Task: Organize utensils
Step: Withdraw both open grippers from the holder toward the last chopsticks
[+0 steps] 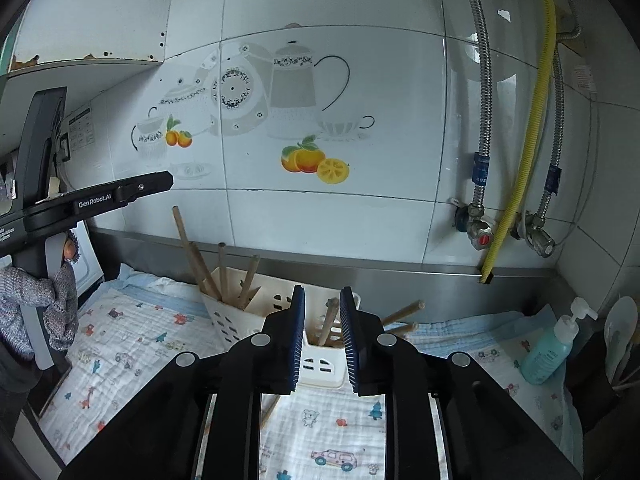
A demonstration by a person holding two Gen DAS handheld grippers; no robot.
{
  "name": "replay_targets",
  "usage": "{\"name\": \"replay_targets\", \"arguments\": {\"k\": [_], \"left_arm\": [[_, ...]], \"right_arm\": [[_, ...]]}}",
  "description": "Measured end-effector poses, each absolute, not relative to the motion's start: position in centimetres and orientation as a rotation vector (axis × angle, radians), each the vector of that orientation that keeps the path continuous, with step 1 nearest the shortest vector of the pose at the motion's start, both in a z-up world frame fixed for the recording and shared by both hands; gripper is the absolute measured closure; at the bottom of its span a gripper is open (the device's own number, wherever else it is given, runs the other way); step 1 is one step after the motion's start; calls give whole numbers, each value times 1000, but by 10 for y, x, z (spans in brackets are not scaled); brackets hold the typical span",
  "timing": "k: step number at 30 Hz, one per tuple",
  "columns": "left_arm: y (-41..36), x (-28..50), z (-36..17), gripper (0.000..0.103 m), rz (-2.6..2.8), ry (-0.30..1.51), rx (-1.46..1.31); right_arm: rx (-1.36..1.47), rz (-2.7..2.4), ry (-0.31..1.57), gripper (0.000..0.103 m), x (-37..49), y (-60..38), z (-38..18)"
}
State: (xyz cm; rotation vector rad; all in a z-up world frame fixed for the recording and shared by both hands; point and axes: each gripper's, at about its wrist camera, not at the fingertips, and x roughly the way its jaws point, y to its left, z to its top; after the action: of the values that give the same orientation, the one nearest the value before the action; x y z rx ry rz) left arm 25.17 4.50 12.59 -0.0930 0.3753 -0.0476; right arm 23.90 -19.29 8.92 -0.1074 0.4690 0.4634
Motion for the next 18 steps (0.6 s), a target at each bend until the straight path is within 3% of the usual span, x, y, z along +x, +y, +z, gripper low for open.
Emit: {"name": "replay_targets", "arguments": {"k": [4,10,15,18], "left_arm": [[50,223,123,71,-61,378,-104],[58,179,100,57,-58,406,-111],[63,149,72,55,-35,442,-105],[68,135,53,45,-19,467,-131]], "right_arm": [[-108,491,492,83,207,-188,73],[-137,508,556,82,164,-173,32],[-111,543,640,82,138,-159,-7],[-141,525,662,82,125,-147,-29]]}}
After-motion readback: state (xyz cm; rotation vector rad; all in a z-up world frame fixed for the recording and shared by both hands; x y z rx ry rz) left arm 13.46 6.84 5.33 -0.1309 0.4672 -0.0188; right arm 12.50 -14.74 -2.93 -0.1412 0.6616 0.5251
